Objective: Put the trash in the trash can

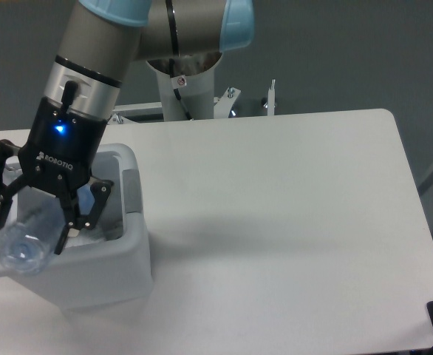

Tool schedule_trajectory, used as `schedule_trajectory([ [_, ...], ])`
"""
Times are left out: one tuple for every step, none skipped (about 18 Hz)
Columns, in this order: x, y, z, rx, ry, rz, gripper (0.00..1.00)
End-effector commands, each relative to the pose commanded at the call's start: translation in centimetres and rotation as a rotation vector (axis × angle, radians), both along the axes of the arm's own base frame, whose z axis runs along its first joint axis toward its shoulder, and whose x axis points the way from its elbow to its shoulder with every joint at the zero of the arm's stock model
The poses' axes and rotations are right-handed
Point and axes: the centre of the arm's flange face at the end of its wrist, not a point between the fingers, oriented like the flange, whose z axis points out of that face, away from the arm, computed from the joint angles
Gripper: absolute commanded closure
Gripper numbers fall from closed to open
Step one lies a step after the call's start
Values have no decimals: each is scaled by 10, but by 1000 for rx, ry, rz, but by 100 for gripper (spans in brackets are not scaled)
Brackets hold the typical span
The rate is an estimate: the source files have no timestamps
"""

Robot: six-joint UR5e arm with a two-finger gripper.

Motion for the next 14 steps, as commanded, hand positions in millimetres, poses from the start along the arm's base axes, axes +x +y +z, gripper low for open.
schedule_trajectory([
  [-5,-2,4,3,10,14,0],
  [-18,-8,10,1,37,57,0],
  [-32,-15,17,5,56,95,0],
  [-47,-21,21,6,66,128,0],
  [-65,-28,22,6,68,160,0],
  [-82,-36,22,3,70,191,0],
  [-97,-45,25,2,83,226,0],
  [-111,-53,28,-6,100,264,0],
  [-123,-59,26,-23,125,296,0],
  [-135,-66,26,-43,162,327,0],
  [-147,-73,23,-69,196,346,0],
  [-151,-76,19,-96,230,343,0],
  [-150,-80,19,-126,260,324,0],
  [-149,-86,19,-200,308,273,0],
])
